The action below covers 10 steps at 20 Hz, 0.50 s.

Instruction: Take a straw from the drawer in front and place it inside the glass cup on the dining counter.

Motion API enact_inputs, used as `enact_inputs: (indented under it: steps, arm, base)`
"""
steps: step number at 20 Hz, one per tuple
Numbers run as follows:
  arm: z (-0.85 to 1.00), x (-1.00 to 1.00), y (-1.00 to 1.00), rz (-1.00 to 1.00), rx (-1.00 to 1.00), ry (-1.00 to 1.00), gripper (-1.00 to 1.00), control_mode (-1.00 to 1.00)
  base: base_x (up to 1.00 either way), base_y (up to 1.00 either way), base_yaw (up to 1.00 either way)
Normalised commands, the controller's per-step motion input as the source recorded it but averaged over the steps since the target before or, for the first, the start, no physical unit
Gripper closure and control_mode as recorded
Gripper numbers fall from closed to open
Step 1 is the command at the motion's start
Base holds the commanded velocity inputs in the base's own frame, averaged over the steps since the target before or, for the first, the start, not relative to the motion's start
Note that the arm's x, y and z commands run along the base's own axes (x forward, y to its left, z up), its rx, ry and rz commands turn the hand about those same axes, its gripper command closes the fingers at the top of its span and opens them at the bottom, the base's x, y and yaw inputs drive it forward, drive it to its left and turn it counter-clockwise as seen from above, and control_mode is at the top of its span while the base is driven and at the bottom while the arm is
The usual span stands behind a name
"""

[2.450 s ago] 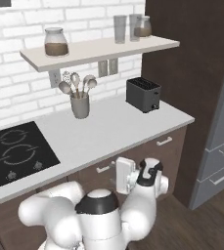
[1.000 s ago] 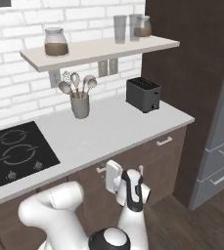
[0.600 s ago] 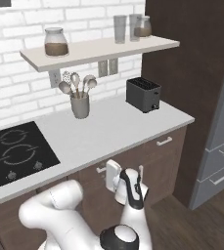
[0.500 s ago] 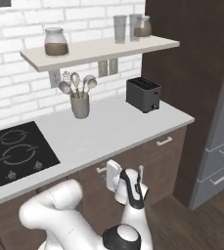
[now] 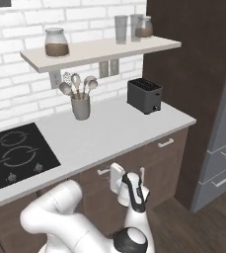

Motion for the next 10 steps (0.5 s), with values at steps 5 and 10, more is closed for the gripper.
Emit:
enact_inputs:
  steps: [5,10]
  arm:
    - [-0.32,0.50,-0.07,-0.03,0.00,0.00,-1.00,-1.00]
    - [-0.37,0.41,-0.04,-0.02,0.00,0.00,-1.00,-1.00]
  base:
    - [0.00,0.00,0.00]
    - [0.00,0.00,0.00]
